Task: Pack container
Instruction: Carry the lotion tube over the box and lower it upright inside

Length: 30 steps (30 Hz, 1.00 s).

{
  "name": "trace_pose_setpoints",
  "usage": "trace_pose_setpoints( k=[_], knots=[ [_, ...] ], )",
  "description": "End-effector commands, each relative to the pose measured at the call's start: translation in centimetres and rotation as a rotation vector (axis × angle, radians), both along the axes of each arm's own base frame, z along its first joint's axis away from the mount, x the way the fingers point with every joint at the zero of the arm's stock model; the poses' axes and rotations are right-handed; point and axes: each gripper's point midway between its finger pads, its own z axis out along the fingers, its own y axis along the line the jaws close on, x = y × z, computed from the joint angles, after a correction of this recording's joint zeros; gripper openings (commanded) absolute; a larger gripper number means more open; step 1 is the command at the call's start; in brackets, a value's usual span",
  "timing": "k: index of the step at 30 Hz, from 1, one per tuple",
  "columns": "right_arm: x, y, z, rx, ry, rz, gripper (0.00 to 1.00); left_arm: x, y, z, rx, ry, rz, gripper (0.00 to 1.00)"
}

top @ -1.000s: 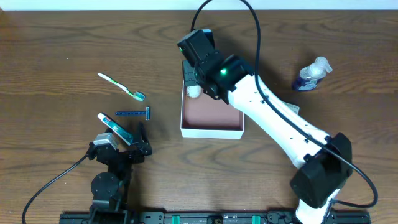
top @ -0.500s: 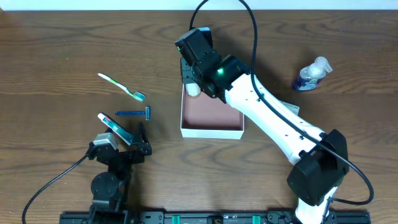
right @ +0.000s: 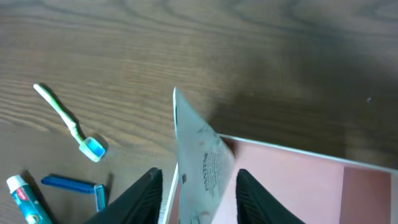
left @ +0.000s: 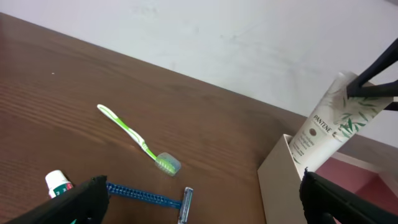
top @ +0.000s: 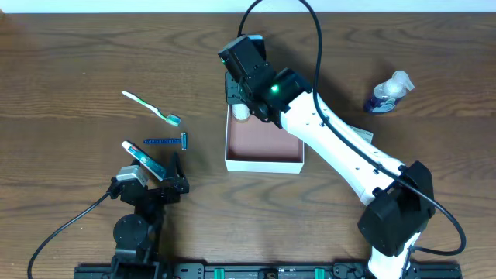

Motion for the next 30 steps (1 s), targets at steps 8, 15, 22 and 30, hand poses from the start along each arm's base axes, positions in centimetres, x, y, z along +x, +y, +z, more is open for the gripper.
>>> trace_pose_setpoints(
  k=[8,15,22,30],
  knots=[
    [-0.9,0.8,0.4,0.097,0.064,-0.065,0.18,-0.1,0.3,-1.9,0.026,0.057,0.015,0.98],
    [-1.3,1.4,0.3,0.161,0.107,-0.089,0.16,-0.1,0.3,-1.9,0.026,0.057,0.015,0.98],
    [-1.4,1.6,0.3,0.187,0.122,-0.108,0.16,-0.1,0.3,-1.9,0.025,0.057,0.015,0.98],
    [-1.2,1.5,0.4,0.18,0.11,-0.091,0.53,-0.1,0.3,-1.9,0.026,0.057,0.015,0.98]
  ],
)
